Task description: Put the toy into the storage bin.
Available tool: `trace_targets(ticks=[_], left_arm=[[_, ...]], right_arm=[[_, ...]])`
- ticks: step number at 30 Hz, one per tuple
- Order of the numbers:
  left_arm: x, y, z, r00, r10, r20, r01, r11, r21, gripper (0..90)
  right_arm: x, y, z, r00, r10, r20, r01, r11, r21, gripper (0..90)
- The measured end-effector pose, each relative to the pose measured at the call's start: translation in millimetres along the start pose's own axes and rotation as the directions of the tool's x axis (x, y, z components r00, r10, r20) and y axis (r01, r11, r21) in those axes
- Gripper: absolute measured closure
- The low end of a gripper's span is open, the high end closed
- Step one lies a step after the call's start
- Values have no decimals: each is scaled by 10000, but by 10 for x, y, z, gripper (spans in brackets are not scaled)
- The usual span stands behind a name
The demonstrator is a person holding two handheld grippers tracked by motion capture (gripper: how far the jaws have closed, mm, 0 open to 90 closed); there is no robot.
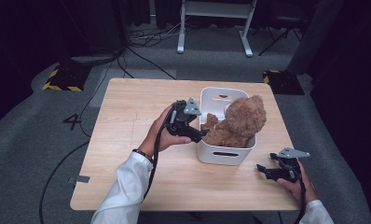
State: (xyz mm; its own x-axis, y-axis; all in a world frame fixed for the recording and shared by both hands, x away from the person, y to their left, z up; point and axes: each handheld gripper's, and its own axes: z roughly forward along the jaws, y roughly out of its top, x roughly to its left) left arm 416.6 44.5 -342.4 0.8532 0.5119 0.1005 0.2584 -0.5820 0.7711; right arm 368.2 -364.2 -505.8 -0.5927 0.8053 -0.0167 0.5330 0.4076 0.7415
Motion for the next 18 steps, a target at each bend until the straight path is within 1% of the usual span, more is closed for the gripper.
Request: trace_targets(ticks=[7, 9, 10, 11, 13, 15, 18], left_arm=[[38, -103, -81, 9991, -179, -391, 172, 9997, -191, 168], [44, -135, -91, 9981, -188, -592, 179, 9997, -156, 168], [42, -157, -99, 9967, -191, -791, 179, 9997, -160, 168], [47, -176, -108, 9961, -225, -849, 208, 9996, -202, 168], [60, -211, -124, 9952, -337, -922, 313, 9991, -269, 167], [67, -241, -133, 9950, -487, -873, 457, 9983, -368, 167], [72, -289, -157, 9939, -551, -954, 515, 9979, -403, 167]], right_arm=[[1, 0, 0, 10000, 5, -3, -5, 10000, 3, 165], [0, 0, 0, 10000, -2, 2, 2, 10000, 0, 165], [0, 0, 0, 10000, 4, -3, -4, 10000, 3, 165], [0, 0, 0, 10000, 0, 1, 0, 10000, -1, 165], [1, 0, 0, 10000, 6, -3, -6, 10000, 3, 165], [0, 0, 0, 10000, -1, 0, 1, 10000, 0, 165], [0, 0, 0, 10000, 1, 1, -1, 10000, 1, 165]])
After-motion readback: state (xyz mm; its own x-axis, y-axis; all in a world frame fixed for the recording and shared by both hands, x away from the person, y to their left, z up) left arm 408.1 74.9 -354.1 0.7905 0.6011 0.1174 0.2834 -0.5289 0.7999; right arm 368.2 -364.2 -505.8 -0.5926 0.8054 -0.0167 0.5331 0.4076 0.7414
